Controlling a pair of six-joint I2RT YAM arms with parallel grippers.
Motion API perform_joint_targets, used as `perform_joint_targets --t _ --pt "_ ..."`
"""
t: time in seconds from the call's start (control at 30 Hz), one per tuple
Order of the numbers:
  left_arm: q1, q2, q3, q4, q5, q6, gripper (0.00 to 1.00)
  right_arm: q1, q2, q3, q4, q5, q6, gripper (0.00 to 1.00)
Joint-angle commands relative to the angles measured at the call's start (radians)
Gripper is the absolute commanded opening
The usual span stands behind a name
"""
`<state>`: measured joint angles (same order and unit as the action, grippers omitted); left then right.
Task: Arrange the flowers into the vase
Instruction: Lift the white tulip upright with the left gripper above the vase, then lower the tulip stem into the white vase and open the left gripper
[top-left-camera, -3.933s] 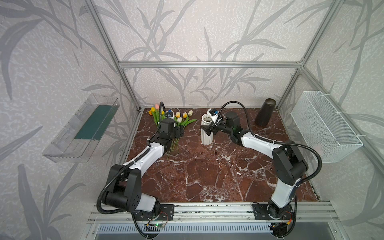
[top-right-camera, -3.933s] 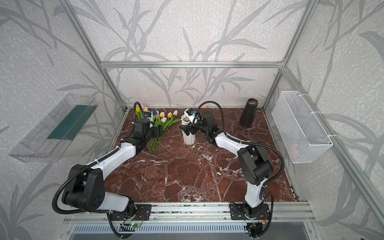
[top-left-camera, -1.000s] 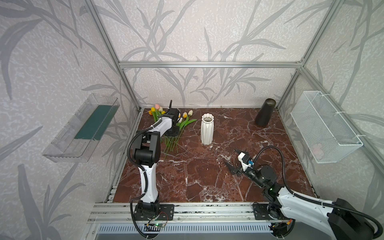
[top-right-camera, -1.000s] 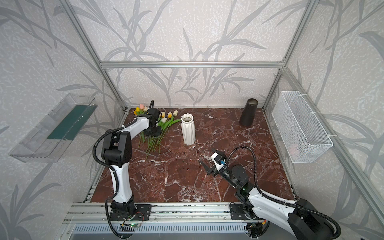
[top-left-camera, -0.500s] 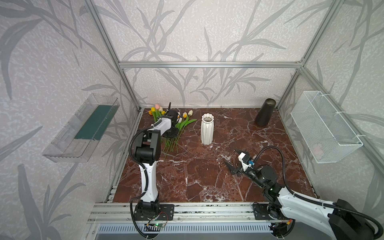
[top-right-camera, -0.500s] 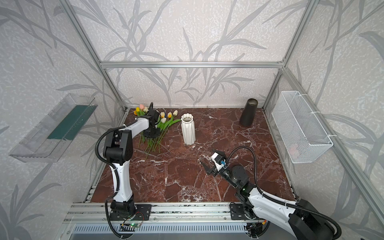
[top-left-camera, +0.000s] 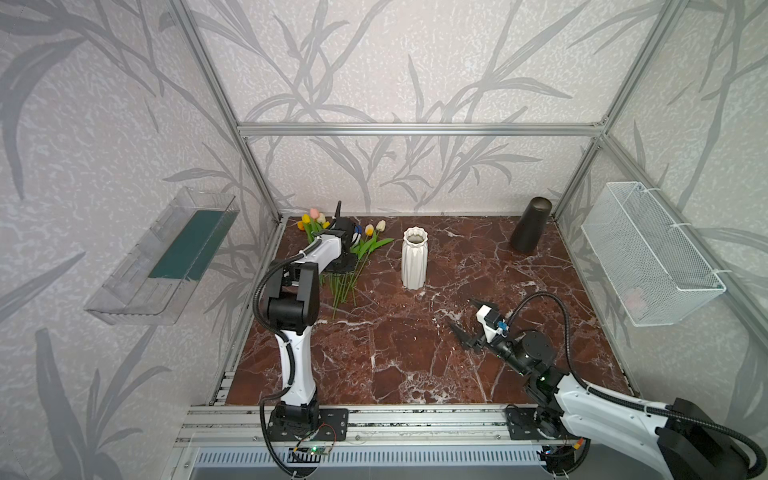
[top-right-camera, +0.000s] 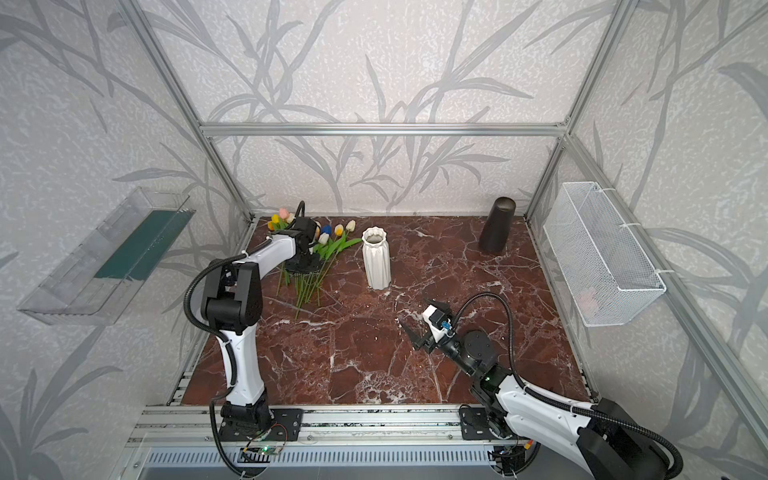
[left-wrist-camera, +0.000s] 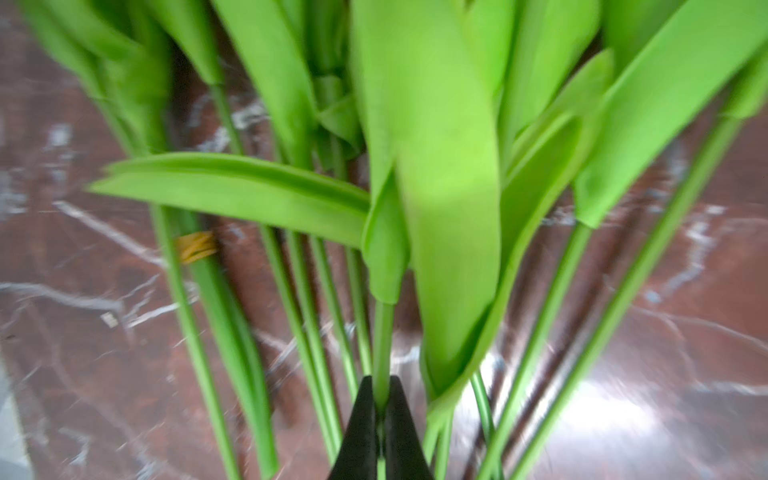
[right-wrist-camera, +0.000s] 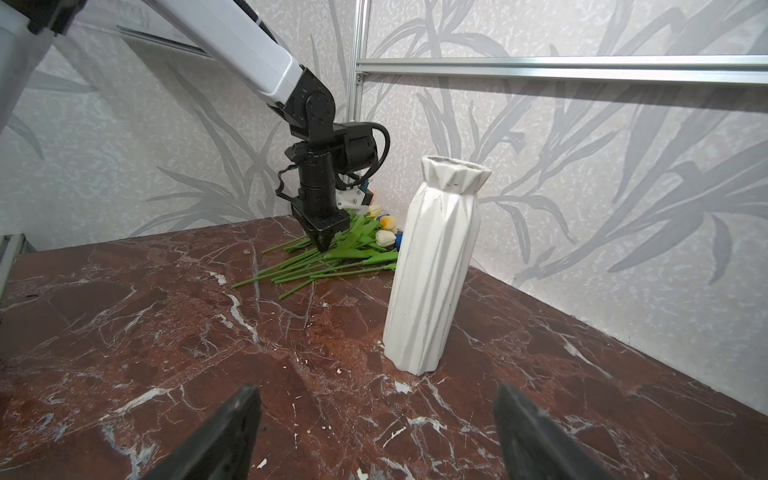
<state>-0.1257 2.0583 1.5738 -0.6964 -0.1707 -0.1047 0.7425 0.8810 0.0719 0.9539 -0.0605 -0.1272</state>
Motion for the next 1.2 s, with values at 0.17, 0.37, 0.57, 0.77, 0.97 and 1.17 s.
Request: perform_joint_targets --t 0.17,0.37,0.57,0.77,0.97,1.17 --pt "-0.035 -0.314 -0.072 0.054 0.018 -0.014 0.00 0.005 0.004 0.020 0.035 0.010 0.008 0.89" --pt "-0.143 -0.551 -0.269 0.384 0.103 0.060 0.00 0.004 0.014 0.020 0.046 0.013 0.006 0.89" --pt "-0.212 -0.775 -0.460 0.838 0.369 0.016 0.00 0.005 0.012 0.014 0.059 0.016 0.003 0.89" --pt "-0.255 -0.798 -0.481 1.195 0.709 -0.047 0.00 0.004 0.005 0.013 0.047 0.004 -0.020 0.89" --pt "-0.278 -0.654 -0.433 1.409 0.791 -0.111 0.00 0.005 0.006 0.003 0.067 -0.001 -0.030 0.91" --pt "-0.290 -0.500 -0.378 1.493 0.814 -0.126 0.00 0.005 -0.010 0.004 0.049 0.012 -0.033 0.95"
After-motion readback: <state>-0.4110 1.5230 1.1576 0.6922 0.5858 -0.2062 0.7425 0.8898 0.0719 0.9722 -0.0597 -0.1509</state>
